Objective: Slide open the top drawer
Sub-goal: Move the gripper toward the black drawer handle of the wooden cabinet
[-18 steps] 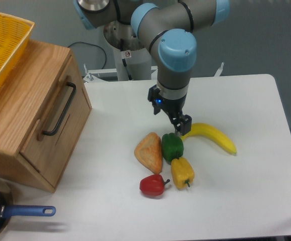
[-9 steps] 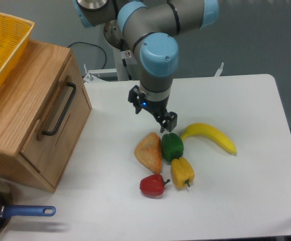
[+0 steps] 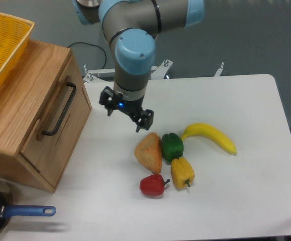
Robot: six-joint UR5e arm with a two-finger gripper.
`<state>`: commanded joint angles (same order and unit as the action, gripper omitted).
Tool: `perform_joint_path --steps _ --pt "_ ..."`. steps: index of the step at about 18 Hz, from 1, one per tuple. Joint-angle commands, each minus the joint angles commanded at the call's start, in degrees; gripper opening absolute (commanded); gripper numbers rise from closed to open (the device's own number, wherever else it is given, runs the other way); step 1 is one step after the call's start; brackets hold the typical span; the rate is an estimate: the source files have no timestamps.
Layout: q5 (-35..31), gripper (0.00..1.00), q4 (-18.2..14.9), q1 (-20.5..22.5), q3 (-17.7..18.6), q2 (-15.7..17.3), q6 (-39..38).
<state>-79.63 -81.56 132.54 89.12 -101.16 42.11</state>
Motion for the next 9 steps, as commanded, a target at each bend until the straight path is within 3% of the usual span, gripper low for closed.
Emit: perform_joint_path --steps 9 --pt "4.5 1.00 0.0 -1.4 -0.4 1.1 -0.5"
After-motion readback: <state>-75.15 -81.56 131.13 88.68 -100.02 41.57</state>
